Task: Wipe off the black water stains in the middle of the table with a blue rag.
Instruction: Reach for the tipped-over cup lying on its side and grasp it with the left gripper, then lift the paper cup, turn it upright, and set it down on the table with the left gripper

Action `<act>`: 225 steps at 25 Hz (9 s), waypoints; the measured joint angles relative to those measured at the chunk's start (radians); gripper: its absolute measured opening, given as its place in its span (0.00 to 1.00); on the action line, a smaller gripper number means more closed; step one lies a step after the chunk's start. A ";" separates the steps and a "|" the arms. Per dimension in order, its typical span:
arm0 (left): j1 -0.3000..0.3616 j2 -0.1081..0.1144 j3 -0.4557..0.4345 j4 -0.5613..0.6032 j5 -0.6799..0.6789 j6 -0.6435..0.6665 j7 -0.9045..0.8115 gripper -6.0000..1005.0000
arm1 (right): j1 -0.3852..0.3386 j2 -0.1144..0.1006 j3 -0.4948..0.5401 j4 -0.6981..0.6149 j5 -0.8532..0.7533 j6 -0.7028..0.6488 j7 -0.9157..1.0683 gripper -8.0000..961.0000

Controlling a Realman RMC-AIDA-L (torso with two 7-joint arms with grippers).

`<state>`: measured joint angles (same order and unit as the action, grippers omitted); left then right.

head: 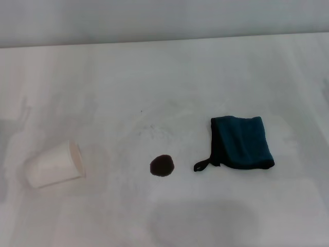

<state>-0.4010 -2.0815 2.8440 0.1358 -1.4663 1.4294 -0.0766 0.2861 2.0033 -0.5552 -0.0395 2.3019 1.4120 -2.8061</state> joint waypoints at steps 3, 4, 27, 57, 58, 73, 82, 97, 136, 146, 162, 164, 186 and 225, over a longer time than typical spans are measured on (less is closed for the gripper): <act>0.003 -0.001 0.000 0.001 0.001 0.003 0.000 0.88 | 0.001 0.000 -0.001 0.000 0.000 0.011 0.001 0.72; 0.005 -0.001 0.000 0.001 0.001 0.007 0.000 0.88 | 0.002 0.000 -0.002 0.000 0.000 0.014 0.003 0.72; -0.010 0.014 0.002 -0.044 0.084 -0.045 -0.080 0.87 | 0.016 0.002 -0.002 0.037 0.001 0.034 0.049 0.72; -0.767 0.142 0.007 -1.154 1.821 0.445 -1.168 0.87 | 0.017 0.000 -0.022 0.036 0.001 -0.032 0.236 0.72; -0.780 0.141 0.007 -1.160 1.855 0.448 -1.155 0.87 | 0.014 0.000 -0.024 0.036 0.001 -0.028 0.237 0.72; -0.834 0.001 0.005 -1.187 2.125 0.263 -1.023 0.87 | 0.013 0.001 -0.028 0.046 0.001 -0.028 0.238 0.72; -0.820 0.001 0.005 -1.115 2.106 0.223 -1.015 0.87 | 0.019 0.002 -0.026 0.049 0.001 -0.039 0.238 0.72; -0.809 0.002 0.005 -1.015 2.067 0.221 -1.027 0.87 | 0.006 0.002 -0.025 0.050 0.001 -0.035 0.238 0.72; -0.710 0.008 0.003 -0.754 1.897 0.046 -1.034 0.75 | 0.006 0.000 -0.040 0.047 0.001 -0.054 0.238 0.72; -0.657 0.011 0.003 -0.769 1.604 0.102 -1.001 0.67 | 0.017 0.000 -0.040 0.039 0.001 -0.057 0.229 0.72; -0.389 0.005 0.003 -0.657 0.991 0.106 -0.751 0.61 | 0.039 0.000 -0.046 -0.024 0.001 -0.145 0.227 0.72; -0.357 0.005 0.002 -0.618 0.931 0.089 -0.706 0.61 | 0.042 0.000 -0.056 -0.036 0.000 -0.164 0.227 0.72; -0.122 0.001 0.001 -0.188 0.733 -0.216 -0.280 0.62 | 0.031 -0.002 -0.066 -0.077 0.001 -0.253 0.224 0.72; 0.067 -0.003 0.001 -0.019 0.696 -0.300 -0.092 0.72 | -0.001 -0.005 -0.058 -0.089 0.003 -0.278 0.234 0.72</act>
<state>-0.3343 -2.0847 2.8447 0.1165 -0.7707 1.1298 -0.1687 0.2850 1.9987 -0.6132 -0.1285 2.3053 1.1338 -2.5722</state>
